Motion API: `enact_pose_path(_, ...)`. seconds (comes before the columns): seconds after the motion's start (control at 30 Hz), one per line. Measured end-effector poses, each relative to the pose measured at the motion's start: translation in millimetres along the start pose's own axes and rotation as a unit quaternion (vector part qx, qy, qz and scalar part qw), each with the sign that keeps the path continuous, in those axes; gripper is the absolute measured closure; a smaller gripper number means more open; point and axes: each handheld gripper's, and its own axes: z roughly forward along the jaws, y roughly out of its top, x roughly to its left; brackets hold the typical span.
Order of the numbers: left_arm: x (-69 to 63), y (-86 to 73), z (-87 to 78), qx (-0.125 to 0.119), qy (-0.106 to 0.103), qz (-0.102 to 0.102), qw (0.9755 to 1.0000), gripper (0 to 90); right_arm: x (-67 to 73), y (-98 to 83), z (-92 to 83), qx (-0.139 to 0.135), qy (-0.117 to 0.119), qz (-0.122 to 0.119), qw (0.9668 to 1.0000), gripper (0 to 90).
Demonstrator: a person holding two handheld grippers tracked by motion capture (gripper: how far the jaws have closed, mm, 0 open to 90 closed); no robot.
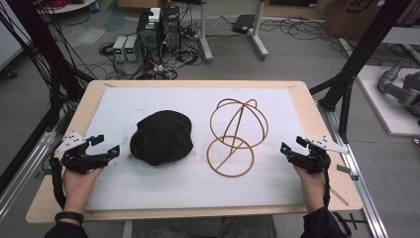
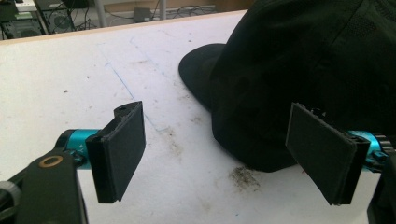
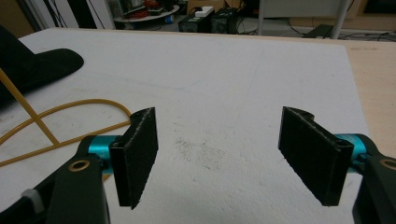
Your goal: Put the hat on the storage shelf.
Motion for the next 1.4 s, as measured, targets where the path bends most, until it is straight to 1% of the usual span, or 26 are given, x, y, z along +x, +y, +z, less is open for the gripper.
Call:
enact_pose_path(0.33,-0.1,1.7,-0.3,-0.001,0.0,0.0,1.0,20.8,-1.9,-0.8,0.4,0.003,0.0,0.001,1.0,28.1)
enact_pose_path(0.47,0.0,6.1,-0.4,-0.007,-0.003,0.002,1.0,22.4,-0.7,-0.5,0.8,0.002,0.002,-0.001,1.0,28.0)
enact_pose_path(0.57,0.8,9.5,0.3,-0.005,-0.004,0.003,1.0,24.1,0.0,-0.6,1.2,0.005,0.002,-0.003,1.0,28.0)
enact_pose_path(0.6,1.3,11.6,1.0,-0.003,-0.007,0.003,1.0,24.1,0.5,-0.6,1.5,0.005,0.001,-0.003,1.0,28.0)
enact_pose_path(0.63,2.1,16.3,3.0,0.002,-0.016,0.003,0.9999,24.2,0.9,-0.6,2.0,0.007,0.001,-0.004,1.0,28.0)
enact_pose_path(0.67,2.0,18.5,3.7,0.002,-0.017,0.005,0.9998,24.2,1.4,-0.6,2.1,0.007,0.001,-0.003,1.0,28.0)
enact_pose_path(0.73,2.2,24.8,6.1,0.002,-0.02,0.015,0.9997,24.8,1.9,-0.4,2.5,0.007,0.001,-0.003,1.0,28.0)
enact_pose_path(0.8,2.4,26.7,7.3,0.002,-0.022,0.016,0.9996,25.6,2.1,-0.5,3.0,0.008,0.002,-0.004,1.0,28.0)
enact_pose_path(0.83,3.6,29.8,9.3,0.005,-0.026,0.018,0.9995,27.8,2.4,-0.8,3.9,0.011,0.003,-0.005,0.9999,28.0)
enact_pose_path(0.97,8.1,35.3,16.8,0.004,-0.035,0.012,0.9993,29.0,2.5,-0.9,4.4,0.011,0.004,-0.005,0.9999,28.0)
enact_pose_path(1.0,9.6,35.9,20.3,0.006,-0.042,0.002,0.9991,29.5,2.2,-0.9,4.0,0.012,0.003,-0.006,0.9999,28.0)
enact_pose_path(1.03,9.4,35.5,21.3,0.006,-0.05,0.0,0.9987,29.5,2.1,-0.9,3.9,0.012,0.003,-0.005,0.9999,28.0)
enact_pose_path(1.07,8.9,35.4,21.9,0.007,-0.061,0.001,0.9981,29.5,1.8,-1.0,3.9,0.012,0.004,-0.005,0.9999,28.0)
enact_pose_path(1.1,8.9,35.4,21.9,0.007,-0.061,0.001,0.9981,29.5,1.5,-1.2,3.8,0.012,0.003,-0.004,0.9999,28.0)
enact_pose_path(1.13,5.8,35.8,22.2,0.009,-0.079,0.006,0.9969,29.5,0.9,-1.4,3.9,0.01,0.002,-0.006,0.9999,28.0)
enact_pose_path(1.17,5.8,35.8,22.2,0.009,-0.079,0.006,0.9969,29.5,0.9,-1.4,3.9,0.01,0.002,-0.006,0.9999,28.0)
enact_pose_path(1.2,3.2,36.4,21.9,0.008,-0.092,0.009,0.9956,29.5,0.5,-1.5,3.9,0.011,0.001,-0.004,0.9999,28.0)
enact_pose_path(1.27,-1.2,37.3,21.7,0.011,-0.112,0.021,0.9934,29.9,-0.1,-1.6,3.9,0.012,0.0,-0.002,0.9999,28.0)
enact_pose_path(1.3,-3.4,37.4,22.1,0.014,-0.119,0.027,0.9924,29.9,-0.1,-1.6,3.9,0.012,0.0,-0.002,0.9999,28.0)
enact_pose_path(1.33,-6.2,36.6,24.4,0.02,-0.138,0.033,0.9897,29.9,0.4,-1.4,4.0,0.012,0.0,-0.004,0.9999,28.0)
enact_pose_path(1.37,-6.2,36.6,24.4,0.02,-0.138,0.033,0.9897,29.9,1.0,-1.3,4.0,0.014,0.0,-0.003,0.9999,28.0)
enact_pose_path(1.4,-7.3,36.2,25.7,0.025,-0.145,0.034,0.9886,29.9,1.0,-1.3,4.0,0.014,0.0,-0.003,0.9999,28.0)
